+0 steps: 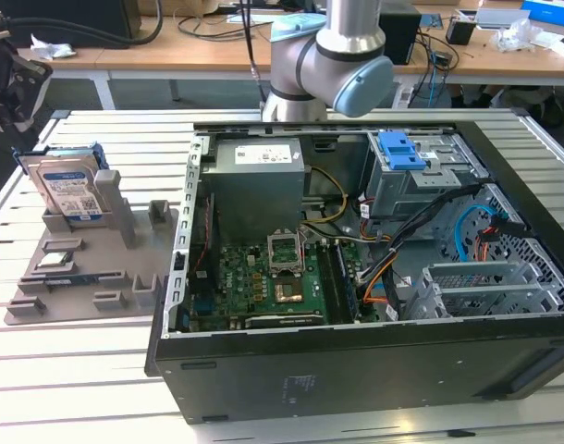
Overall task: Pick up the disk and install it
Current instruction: 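Reach for the disk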
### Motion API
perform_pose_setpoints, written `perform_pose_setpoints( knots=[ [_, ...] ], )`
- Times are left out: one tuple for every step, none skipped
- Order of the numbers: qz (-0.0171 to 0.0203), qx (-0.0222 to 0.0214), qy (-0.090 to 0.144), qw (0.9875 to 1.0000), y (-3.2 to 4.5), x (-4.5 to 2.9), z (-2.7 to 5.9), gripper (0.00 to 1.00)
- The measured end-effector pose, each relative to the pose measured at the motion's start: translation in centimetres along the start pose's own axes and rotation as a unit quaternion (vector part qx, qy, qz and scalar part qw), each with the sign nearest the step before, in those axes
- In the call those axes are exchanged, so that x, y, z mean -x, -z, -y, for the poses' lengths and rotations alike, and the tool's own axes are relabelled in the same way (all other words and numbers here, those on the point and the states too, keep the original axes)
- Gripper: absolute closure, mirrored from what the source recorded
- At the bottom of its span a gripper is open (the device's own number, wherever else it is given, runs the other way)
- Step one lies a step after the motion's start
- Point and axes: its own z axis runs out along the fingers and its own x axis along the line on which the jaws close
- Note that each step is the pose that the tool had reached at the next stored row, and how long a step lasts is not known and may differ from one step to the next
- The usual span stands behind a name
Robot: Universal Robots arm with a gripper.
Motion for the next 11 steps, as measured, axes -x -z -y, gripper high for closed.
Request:
perform_pose_setpoints(
  knots=[
    [0.0000,0.0000,0.000,1.0000,0.00,-0.17,0.01,0.89],
    [0.0000,0.0000,0.000,1.0000,0.01,-0.39,0.03,0.89],
    [0.0000,0.0000,0.000,1.0000,0.01,-0.64,0.05,0.89],
    [0.0000,0.0000,0.000,1.0000,0.01,-0.81,0.06,0.89],
    [0.0000,0.0000,0.000,1.0000,0.02,-1.03,0.08,0.89],
    [0.0000,0.0000,0.000,1.0000,0.02,-1.34,0.10,0.89],
    [0.0000,-0.0001,0.000,1.0000,0.00,-1.53,0.05,0.89],
    [0.0000,-0.0004,0.000,1.0000,-0.01,-1.67,0.00,0.89],
    [0.0001,-0.0007,0.000,1.0000,-0.03,-1.98,-0.11,0.89],
    [0.0001,-0.0010,0.000,1.0000,-0.05,-2.17,-0.19,0.89],
    [0.0001,-0.0013,0.000,1.0000,-0.06,-2.35,-0.27,0.89]
  ],
)
